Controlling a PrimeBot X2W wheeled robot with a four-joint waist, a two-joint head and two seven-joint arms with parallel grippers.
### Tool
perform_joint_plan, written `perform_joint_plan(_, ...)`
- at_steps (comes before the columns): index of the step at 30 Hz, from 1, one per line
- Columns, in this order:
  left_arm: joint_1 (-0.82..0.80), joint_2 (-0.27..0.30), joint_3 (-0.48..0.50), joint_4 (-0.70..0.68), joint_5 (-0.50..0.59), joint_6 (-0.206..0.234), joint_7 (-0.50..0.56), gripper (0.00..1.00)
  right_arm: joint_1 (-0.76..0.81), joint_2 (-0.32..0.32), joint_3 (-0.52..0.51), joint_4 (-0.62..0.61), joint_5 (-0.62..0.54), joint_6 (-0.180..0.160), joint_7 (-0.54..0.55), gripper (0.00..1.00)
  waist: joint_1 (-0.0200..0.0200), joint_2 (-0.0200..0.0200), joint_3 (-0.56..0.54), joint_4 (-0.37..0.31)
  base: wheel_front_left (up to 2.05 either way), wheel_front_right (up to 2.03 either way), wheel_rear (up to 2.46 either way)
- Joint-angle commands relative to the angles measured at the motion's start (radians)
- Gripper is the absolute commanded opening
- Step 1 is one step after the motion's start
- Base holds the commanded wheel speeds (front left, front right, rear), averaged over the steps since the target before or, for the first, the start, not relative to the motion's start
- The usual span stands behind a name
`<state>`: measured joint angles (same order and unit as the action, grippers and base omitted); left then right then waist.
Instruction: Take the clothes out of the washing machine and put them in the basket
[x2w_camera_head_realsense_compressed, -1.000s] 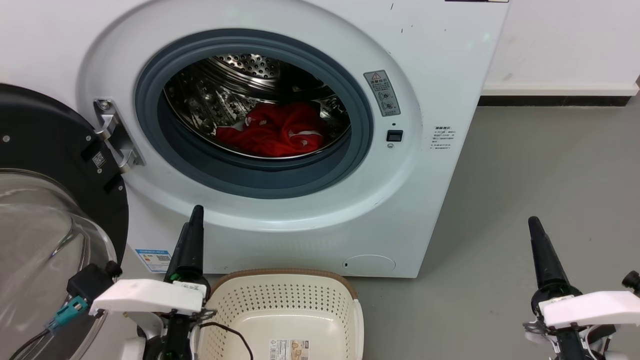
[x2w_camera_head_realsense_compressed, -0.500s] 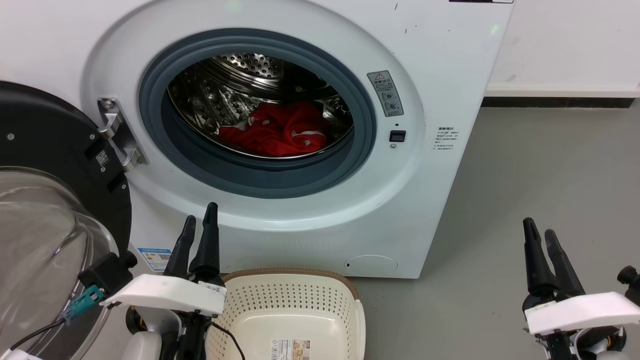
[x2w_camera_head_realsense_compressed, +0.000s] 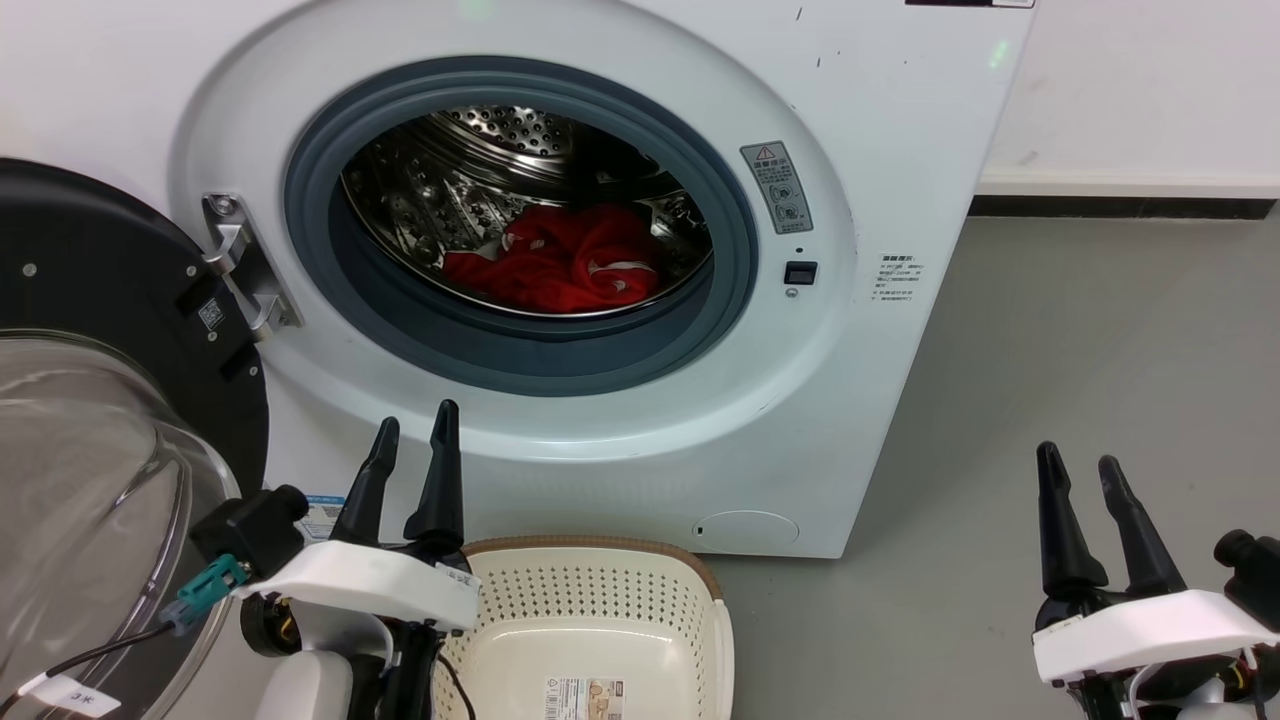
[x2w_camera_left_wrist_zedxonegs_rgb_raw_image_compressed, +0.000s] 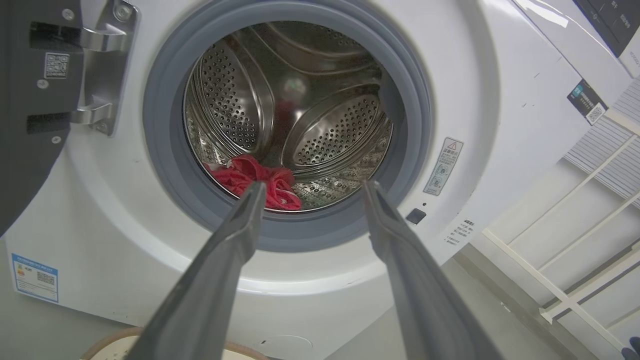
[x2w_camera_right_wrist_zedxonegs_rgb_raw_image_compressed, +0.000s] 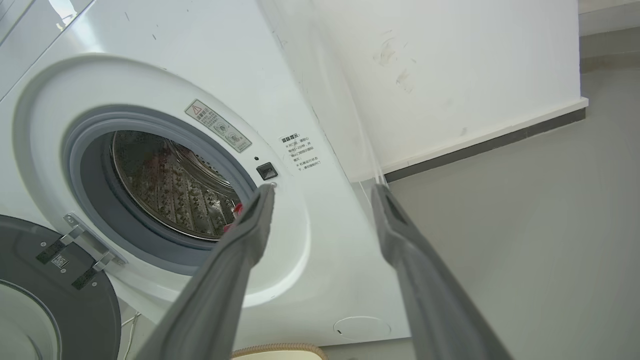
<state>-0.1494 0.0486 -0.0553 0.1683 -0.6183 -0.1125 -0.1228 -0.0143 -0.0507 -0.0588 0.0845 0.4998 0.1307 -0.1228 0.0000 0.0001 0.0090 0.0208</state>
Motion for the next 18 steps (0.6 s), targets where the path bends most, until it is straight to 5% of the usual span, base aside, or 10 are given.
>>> perform_joint_plan(1, -0.027, 0.002, -0.003, -0.007, 0.031, 0.004, -0.009, 1.00, 0.002, 0.000, 0.001, -0.012, -0.035, 0.000, -0.008, 1.00, 0.0000, -0.0001, 0.000, 0.001, 0.00, 0.00, 0.00)
perform_joint_plan(18, -0.020, 0.013, -0.039, 0.006, 0.236, 0.019, -0.053, 1.00, 0.022, 0.000, 0.003, -0.006, -0.239, 0.000, -0.024, 1.00, 0.0000, -0.0001, -0.003, 0.013, 0.00, 0.00, 0.00)
